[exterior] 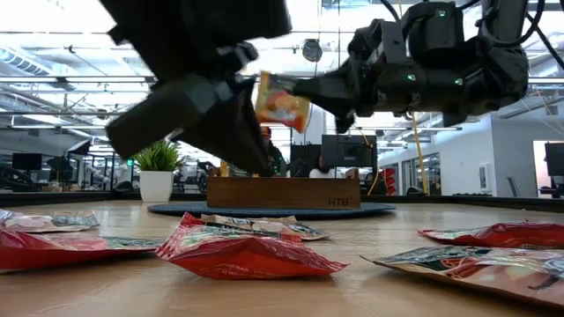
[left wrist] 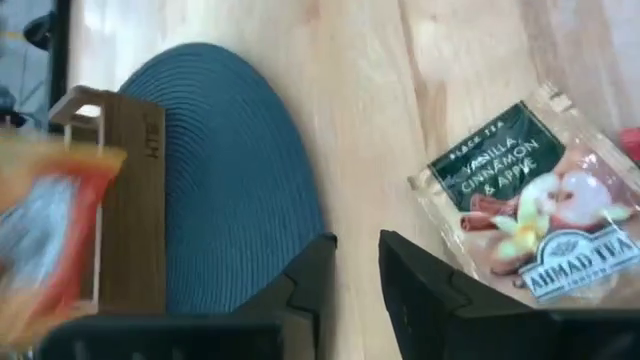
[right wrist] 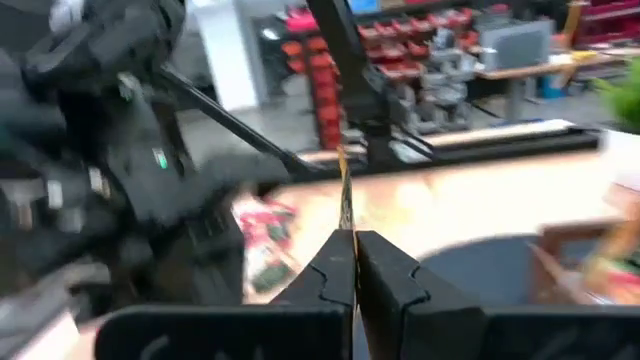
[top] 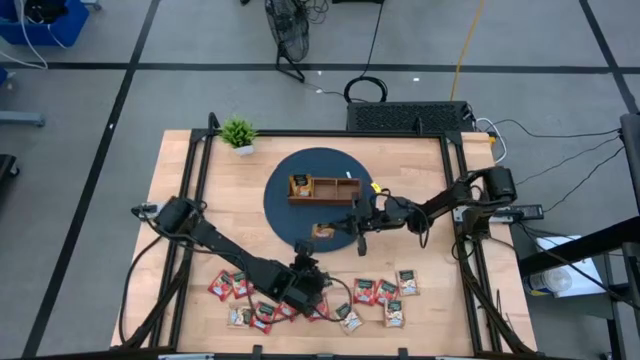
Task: Pick & Place Tea
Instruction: Put the yellow tea bag into the left section of the wooden organizer
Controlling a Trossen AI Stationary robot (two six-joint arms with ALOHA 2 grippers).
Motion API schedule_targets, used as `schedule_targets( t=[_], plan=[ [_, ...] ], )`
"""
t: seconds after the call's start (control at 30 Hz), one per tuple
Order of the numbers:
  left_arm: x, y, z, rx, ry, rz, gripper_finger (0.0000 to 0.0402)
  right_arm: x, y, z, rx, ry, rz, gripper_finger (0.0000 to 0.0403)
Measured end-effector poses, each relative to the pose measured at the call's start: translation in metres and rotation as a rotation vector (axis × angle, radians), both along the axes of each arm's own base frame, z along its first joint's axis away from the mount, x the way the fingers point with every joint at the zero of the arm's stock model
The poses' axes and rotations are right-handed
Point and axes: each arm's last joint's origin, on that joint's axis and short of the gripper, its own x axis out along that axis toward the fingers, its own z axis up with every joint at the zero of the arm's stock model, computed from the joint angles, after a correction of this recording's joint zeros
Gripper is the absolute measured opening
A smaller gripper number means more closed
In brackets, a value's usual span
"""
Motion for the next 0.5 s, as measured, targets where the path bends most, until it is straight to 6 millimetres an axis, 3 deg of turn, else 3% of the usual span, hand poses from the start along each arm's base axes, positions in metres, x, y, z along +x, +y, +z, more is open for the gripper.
schedule_targets(
  t=[0.17, 0.37, 0.5],
  plan=[
    [-0.027, 0.024, 0.001, -0.098, -0.198, 0.007, 0.0064, -0.018, -0.002, 0.008, -0.072, 0.038, -0.098, 0.0],
    [-0.054, 0.049, 0.038, -0.33, -0.694, -0.168, 0.005, -0.027, 0.003, 0.019, -0.119, 0.032, -0.115, 0.0],
    [-0.062, 0.067, 0.049, -0.455, -0.951, -0.258, 0.0041, -0.028, 0.01, 0.02, -0.139, 0.024, -0.088, 0.0]
  ],
)
